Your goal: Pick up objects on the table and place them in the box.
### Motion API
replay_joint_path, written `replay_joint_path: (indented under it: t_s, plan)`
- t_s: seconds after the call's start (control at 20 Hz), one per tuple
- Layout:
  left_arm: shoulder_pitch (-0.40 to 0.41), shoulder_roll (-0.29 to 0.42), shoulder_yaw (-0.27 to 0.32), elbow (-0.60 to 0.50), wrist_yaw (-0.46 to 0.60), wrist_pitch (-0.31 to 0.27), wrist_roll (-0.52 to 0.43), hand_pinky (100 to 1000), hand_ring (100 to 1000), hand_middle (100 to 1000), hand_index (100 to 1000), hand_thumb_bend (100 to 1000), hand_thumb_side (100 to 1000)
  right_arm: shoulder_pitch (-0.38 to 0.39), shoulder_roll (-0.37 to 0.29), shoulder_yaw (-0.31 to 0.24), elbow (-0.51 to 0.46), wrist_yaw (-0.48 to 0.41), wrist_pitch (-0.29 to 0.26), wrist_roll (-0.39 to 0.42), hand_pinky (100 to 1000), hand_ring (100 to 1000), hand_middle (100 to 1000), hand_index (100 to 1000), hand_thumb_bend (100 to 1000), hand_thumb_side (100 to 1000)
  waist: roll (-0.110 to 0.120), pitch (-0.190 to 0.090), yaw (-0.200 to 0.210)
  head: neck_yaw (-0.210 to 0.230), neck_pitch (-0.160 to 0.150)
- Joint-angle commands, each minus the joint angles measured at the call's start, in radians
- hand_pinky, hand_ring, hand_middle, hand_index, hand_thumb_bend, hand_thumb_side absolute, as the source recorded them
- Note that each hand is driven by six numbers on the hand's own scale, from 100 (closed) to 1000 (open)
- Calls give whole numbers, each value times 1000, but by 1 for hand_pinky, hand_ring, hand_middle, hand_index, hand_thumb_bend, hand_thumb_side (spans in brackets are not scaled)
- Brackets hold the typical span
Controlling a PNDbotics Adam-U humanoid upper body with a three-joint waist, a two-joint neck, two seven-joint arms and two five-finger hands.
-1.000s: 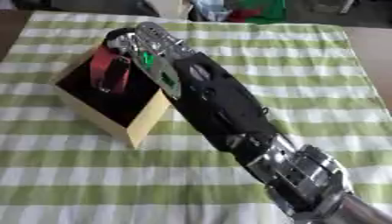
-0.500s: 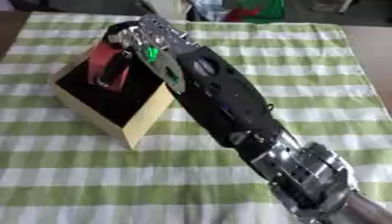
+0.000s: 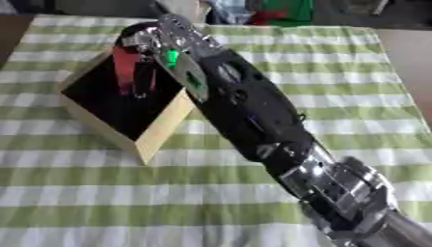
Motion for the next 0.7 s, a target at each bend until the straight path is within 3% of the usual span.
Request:
replay_joint_path:
  t_s: [0.05, 0.25, 0.3, 0.4, 0.45, 0.6, 0.65, 0.7]
  plan:
    - [-4, 9, 9, -17, -7, 0, 1, 1000, 492, 443, 617, 256, 100, -20, -22, -2, -28, -26, 35, -9, 1000, 1000, 934, 1000, 100, 136, 8, -26, 0, 2, -2]
    - [-4, 9, 9, -17, -7, 0, 0, 1000, 492, 443, 617, 257, 100, -17, -25, 4, -40, -54, 51, -37, 1000, 1000, 932, 1000, 100, 118, 8, -27, -1, 5, 0]
    - [-4, 10, 8, -17, -7, 0, 0, 1000, 492, 443, 617, 257, 100, -17, -27, 8, -43, -57, 49, -41, 1000, 1000, 930, 1000, 228, 265, 8, -27, -1, 5, -1]
    - [-3, 10, 8, -17, -7, 0, -2, 1000, 492, 442, 617, 257, 100, -19, -35, 20, -51, -44, 32, -56, 1000, 1000, 940, 983, 320, 484, 8, -27, -1, 8, -1]
    - [-3, 10, 8, -17, -8, 0, -2, 1000, 492, 442, 618, 260, 100, -21, -41, 32, -56, -32, 19, -66, 1000, 1000, 940, 949, 332, 528, 8, -27, -1, 9, -2]
    - [-5, 11, 8, -17, -10, -1, -4, 1000, 491, 442, 619, 263, 100, -19, -49, 43, -54, 9, -23, -88, 1000, 1000, 948, 907, 318, 546, 7, -27, -1, 10, -3]
    - [-5, 11, 8, -17, -10, -1, -4, 1000, 491, 442, 619, 264, 100, -18, -48, 38, -50, 22, -37, -93, 1000, 1000, 955, 925, 315, 544, 8, -26, -1, 11, -4]
    - [-4, 11, 9, -17, -11, -1, -4, 1000, 492, 442, 618, 267, 100, -16, -47, 34, -46, 35, -51, -95, 1000, 1000, 999, 1000, 335, 539, 8, -26, -1, 11, -4]
